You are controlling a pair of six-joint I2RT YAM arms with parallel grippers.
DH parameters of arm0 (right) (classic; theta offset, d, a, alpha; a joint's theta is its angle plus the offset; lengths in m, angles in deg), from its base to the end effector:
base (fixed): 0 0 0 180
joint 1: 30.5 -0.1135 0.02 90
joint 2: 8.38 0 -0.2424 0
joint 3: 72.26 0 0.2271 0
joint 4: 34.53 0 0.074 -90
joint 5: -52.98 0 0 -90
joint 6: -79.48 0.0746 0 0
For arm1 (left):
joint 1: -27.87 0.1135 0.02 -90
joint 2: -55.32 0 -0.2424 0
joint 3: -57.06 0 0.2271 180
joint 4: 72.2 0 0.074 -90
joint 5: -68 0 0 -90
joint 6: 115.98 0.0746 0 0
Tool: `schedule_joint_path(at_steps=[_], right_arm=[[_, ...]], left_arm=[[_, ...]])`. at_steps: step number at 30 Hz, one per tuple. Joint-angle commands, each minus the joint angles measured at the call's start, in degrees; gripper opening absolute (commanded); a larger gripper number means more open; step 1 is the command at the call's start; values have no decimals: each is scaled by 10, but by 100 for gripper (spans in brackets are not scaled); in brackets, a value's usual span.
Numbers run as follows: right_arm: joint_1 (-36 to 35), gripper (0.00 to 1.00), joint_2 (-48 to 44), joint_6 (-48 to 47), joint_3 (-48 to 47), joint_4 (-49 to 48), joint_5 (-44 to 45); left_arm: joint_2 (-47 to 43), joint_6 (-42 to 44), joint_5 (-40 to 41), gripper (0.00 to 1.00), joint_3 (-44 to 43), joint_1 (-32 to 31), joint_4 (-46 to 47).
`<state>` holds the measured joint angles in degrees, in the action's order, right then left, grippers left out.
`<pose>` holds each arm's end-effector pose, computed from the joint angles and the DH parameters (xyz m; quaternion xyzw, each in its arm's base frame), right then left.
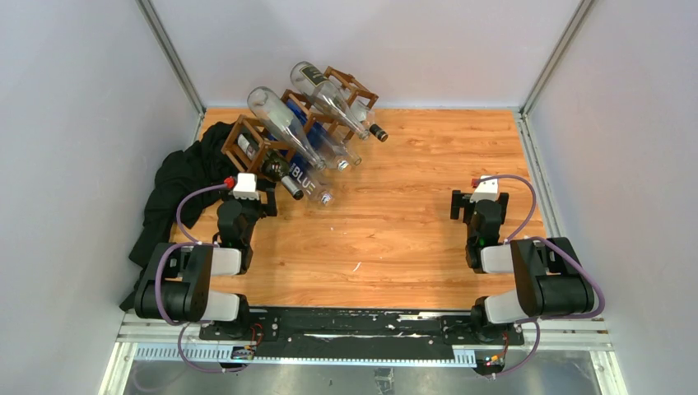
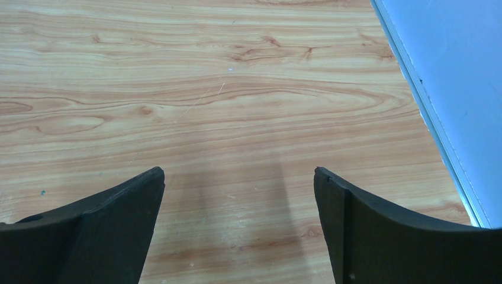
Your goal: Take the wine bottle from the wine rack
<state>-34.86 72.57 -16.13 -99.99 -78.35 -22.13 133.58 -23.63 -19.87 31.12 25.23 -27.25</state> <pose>0.2627 0.0008 0.1471 0.0178 0.7607 -0.1058 0.6402 0.2567 -0.0091 0.1520 0.0204 0.7508 0.0123 0.6601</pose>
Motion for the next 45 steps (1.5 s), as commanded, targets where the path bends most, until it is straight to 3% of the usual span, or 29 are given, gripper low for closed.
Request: schedule_joint_path(at_steps=[1,38,40,45], right_arm=[[2,100,3,-5,-4,-10,-3],[1,100,0,-2,-5,-19,19],[1,100,-30,16,-15,28,67],[2,100,-121,76,-99,272,125]], left_arm=[[3,1,-3,100,-7,4,13],[3,4,-2,100,-6,5,14],[2,5,-4,100,-6,4,15],[-34,5,0,100,-24,4,-50]])
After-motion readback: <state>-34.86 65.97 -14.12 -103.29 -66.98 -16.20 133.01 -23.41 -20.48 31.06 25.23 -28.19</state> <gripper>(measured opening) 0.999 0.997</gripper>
